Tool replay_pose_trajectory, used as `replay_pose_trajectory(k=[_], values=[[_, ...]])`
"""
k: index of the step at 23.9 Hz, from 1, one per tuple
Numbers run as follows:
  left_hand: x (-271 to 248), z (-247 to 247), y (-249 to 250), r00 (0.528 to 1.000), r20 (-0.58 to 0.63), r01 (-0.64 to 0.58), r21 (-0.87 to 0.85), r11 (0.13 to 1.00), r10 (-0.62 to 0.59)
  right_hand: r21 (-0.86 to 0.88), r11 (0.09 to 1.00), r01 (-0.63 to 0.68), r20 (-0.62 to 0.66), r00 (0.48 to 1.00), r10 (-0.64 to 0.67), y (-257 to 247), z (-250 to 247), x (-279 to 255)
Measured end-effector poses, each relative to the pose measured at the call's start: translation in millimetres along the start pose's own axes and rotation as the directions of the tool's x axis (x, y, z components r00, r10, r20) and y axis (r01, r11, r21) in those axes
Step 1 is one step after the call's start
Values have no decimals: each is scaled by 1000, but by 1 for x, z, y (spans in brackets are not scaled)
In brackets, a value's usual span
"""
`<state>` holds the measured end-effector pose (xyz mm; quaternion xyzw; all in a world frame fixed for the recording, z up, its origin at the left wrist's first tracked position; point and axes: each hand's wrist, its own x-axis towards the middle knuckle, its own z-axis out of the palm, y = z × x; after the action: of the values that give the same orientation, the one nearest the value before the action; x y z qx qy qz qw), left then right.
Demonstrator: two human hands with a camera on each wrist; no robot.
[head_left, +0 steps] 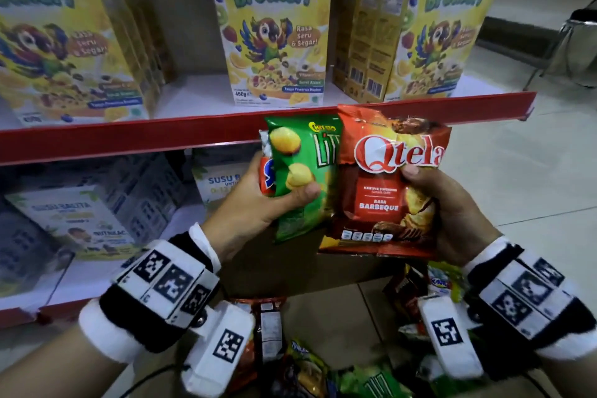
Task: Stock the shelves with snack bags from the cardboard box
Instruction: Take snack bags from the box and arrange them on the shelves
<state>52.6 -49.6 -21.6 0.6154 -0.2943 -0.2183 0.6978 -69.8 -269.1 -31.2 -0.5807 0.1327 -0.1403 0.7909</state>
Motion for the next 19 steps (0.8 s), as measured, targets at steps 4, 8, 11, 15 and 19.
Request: replay_pose_trajectory(k=[4, 8, 11, 15, 19], values=[[18, 7, 30, 993, -96, 67, -55, 996, -72, -11, 1000, -1, -63, 998, 1, -25, 19, 14], [16, 6, 84, 986, -126, 103, -63, 993, -110, -84, 996, -38, -61, 998, 33, -82, 39, 4], [14, 14, 155, 977, -144, 148, -85, 985, -159, -81, 993, -84, -59, 995, 79, -160, 62, -11], [21, 27, 263, 974, -132, 168, -127, 978, -184, -107, 991, -85, -67, 995, 78, -274, 96, -31], [32, 39, 381, 986, -92, 130, -119, 984, -141, -176, 984, -39, -48, 998, 31, -395, 128, -50]])
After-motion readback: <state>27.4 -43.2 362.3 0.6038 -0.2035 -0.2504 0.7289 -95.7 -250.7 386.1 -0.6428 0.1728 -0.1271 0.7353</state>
